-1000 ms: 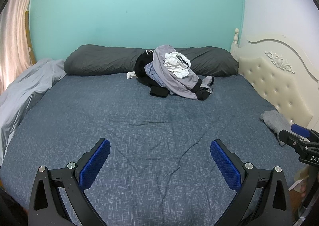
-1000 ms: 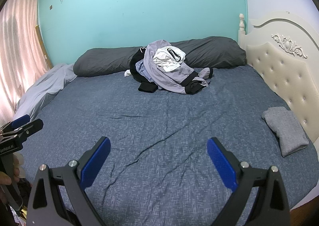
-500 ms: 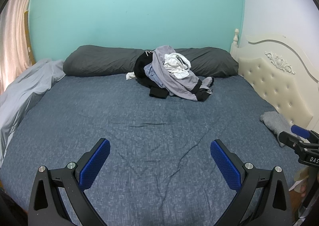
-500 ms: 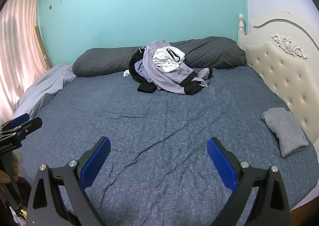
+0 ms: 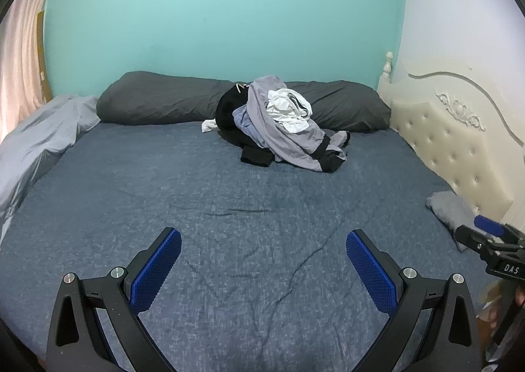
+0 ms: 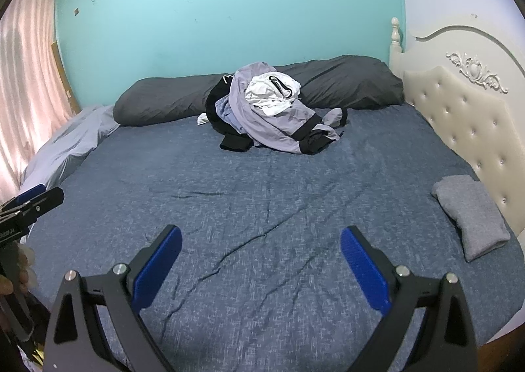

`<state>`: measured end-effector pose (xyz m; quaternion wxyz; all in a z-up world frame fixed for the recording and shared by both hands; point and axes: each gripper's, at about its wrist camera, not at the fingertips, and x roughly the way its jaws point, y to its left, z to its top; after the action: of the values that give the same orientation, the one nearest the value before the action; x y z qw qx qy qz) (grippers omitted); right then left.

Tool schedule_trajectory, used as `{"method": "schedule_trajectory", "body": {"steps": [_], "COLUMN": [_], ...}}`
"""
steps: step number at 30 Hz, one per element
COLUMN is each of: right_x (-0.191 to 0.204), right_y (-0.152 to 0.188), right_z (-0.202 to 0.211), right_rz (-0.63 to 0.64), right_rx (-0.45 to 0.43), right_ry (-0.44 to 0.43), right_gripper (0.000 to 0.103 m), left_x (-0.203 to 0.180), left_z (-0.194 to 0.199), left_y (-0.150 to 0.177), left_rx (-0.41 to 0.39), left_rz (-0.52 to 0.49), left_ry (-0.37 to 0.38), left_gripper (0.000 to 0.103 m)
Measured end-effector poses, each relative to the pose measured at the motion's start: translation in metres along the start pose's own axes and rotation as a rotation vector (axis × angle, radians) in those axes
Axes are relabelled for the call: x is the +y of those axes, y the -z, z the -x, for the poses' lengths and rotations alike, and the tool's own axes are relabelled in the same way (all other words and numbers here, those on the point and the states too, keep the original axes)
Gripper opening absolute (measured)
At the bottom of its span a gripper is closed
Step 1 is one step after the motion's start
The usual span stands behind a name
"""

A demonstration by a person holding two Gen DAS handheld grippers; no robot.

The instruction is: Fold clothes

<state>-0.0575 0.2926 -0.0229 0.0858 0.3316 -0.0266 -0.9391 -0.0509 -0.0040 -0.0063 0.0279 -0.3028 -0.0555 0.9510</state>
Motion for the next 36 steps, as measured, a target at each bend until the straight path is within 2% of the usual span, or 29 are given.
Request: {"method": "schedule_trajectory", "body": {"steps": [12,19,27,30,36], "right_x": [-0.012,-0.024,-0.034,-0.038,-0.044], "right_y": [-0.032,-0.059,-0.088,-0.098,-0.119], "right_z": [-0.068,-0.124,-0.192,-0.217,-0.278], "right_rz": [0.025,0.021,0.009,0.010,0.022], "right_rx": [0.003,0.000,0.007,0.013,0.016], "right_ry": [-0.005,0.011,-0.054,-0.049,-0.040], "right_gripper": [0.098,0.098,0.098,0.098,0.091], "left_x": [0.018,0.026,0.034,0.038,0.046], "left_z": [-0.068,-0.128,-0.195,-0.223,-0.280], "left_y": [-0.019,-0.039,-0.062,-0.070,-0.084], "left_rx": [0.025,0.040,0.052,0.055,0.066], "left_rz": [0.032,0.039,0.055,0.061,0.072], "left_ry": [0.005,0.000,-0.012,-0.014,-0.018], "left_gripper": [0.103,0.103,0.103,0.103,0.103]}}
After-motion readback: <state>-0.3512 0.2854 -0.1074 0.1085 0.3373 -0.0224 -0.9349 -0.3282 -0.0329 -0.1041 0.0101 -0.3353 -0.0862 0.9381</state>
